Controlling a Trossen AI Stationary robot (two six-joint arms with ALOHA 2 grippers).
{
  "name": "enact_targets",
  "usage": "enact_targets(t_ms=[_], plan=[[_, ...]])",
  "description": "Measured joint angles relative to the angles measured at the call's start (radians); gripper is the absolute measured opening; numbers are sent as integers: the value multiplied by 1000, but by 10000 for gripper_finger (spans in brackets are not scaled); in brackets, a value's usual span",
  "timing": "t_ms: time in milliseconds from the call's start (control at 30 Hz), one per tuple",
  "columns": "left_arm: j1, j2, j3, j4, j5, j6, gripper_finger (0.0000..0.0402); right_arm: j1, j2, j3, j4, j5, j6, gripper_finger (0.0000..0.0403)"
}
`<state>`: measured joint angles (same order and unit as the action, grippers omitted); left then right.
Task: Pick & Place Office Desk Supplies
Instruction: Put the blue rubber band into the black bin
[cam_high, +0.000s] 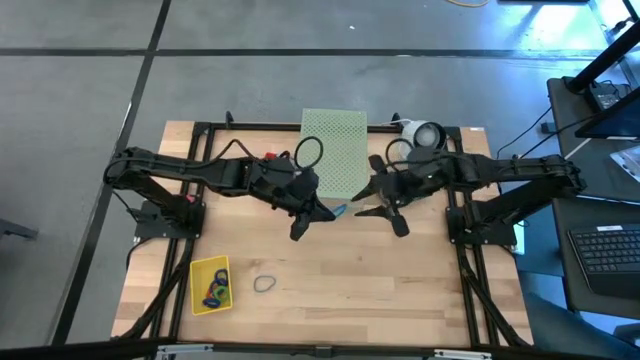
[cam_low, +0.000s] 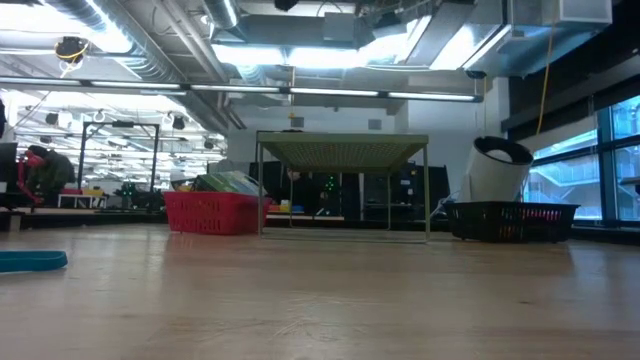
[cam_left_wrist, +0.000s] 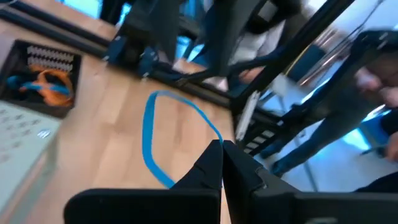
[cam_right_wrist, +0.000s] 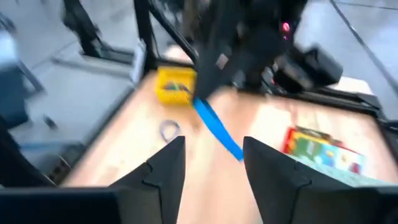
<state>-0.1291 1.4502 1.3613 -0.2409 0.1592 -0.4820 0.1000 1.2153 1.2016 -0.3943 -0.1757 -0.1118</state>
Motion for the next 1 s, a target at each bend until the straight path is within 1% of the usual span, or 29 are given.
enact_targets(t_ms=[167, 300, 533, 667, 833, 1000], plan=[[7, 0, 0, 64, 47, -41, 2, 18, 50, 37, -42, 134, -100, 154], [8, 0, 0, 66, 47, -57, 2, 32, 85, 61, -50, 218, -109, 161], [8, 0, 0, 66, 47, -56, 2, 51, 115, 102, -71, 213, -93, 183], [8, 0, 0, 66, 46, -54, 2, 60, 116, 108, -70, 213, -79, 183], [8, 0, 0, 66, 45, -54, 2, 69, 118, 108, -70, 213, -65, 159], [8, 0, 0, 66, 44, -49, 2, 86, 121, 108, -65, 212, -53, 111]])
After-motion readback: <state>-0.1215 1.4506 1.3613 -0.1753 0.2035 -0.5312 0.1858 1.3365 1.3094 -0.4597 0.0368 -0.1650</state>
